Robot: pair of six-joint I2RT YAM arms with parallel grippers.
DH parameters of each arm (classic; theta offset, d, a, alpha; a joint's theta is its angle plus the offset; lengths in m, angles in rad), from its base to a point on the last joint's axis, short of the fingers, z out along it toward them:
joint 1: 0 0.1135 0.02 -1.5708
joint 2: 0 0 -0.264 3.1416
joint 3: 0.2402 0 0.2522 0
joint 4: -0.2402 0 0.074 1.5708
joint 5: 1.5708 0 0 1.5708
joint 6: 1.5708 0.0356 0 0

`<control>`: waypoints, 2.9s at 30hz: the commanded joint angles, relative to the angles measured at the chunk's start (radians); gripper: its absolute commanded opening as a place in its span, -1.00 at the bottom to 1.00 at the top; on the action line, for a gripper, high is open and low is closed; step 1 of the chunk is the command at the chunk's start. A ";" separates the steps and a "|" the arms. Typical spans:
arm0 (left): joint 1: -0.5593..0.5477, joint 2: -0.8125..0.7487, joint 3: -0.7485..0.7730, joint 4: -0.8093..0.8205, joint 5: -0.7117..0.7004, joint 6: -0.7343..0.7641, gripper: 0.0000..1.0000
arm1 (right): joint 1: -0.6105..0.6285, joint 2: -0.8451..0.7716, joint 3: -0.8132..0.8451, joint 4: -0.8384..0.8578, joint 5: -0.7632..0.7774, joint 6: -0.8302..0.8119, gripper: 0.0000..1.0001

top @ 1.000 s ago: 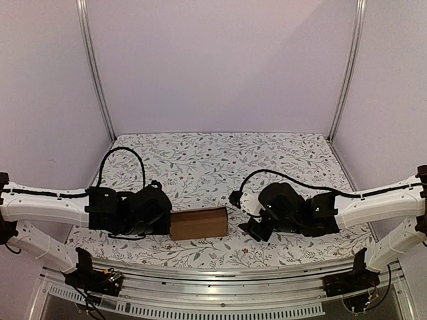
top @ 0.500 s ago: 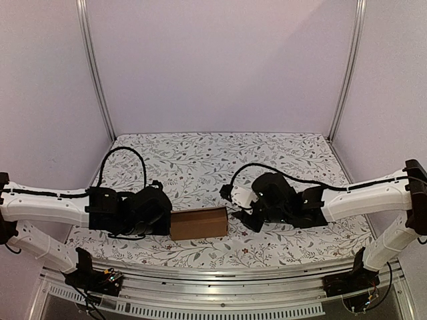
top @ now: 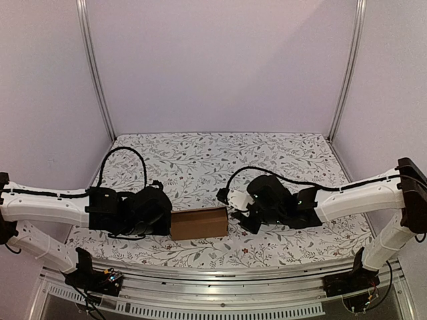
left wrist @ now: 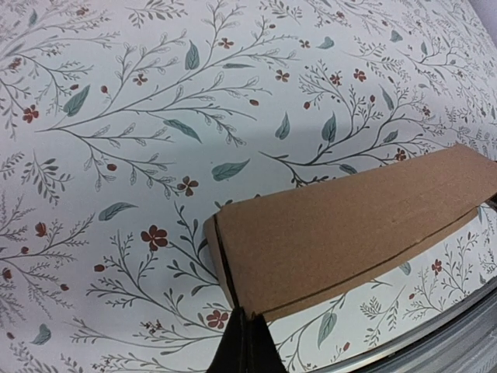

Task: Fold the paper box

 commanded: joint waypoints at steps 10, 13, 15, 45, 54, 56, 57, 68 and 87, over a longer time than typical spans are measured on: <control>-0.025 -0.018 -0.016 0.005 -0.009 0.007 -1.00 | -0.005 0.033 0.042 0.012 0.037 -0.013 -0.76; -0.025 -0.017 -0.016 0.006 -0.009 0.007 -1.00 | -0.006 0.024 0.035 0.011 0.039 -0.007 -0.82; -0.025 -0.015 -0.016 0.007 -0.009 0.005 -1.00 | -0.006 0.018 0.031 0.011 0.037 -0.002 -0.88; -0.060 0.064 0.022 0.001 -0.044 0.033 -1.00 | -0.004 -0.043 0.166 -0.144 -0.092 0.296 -1.00; -0.060 0.062 0.036 0.001 -0.063 0.043 -1.00 | 0.004 -0.026 0.166 -0.191 -0.077 0.356 -1.00; -0.060 0.056 0.043 0.001 -0.073 0.049 -1.00 | 0.015 -0.022 0.160 -0.192 -0.059 0.359 -1.00; -0.060 0.052 0.046 0.001 -0.076 0.053 -0.98 | 0.021 -0.021 0.155 -0.194 -0.047 0.363 -1.00; -0.060 0.045 0.046 0.033 -0.068 0.063 -0.80 | 0.060 -0.007 0.124 -0.198 0.035 0.383 -1.00; -0.059 0.078 0.055 0.030 -0.095 0.067 -0.63 | 0.118 -0.031 0.054 -0.156 0.085 0.399 -1.00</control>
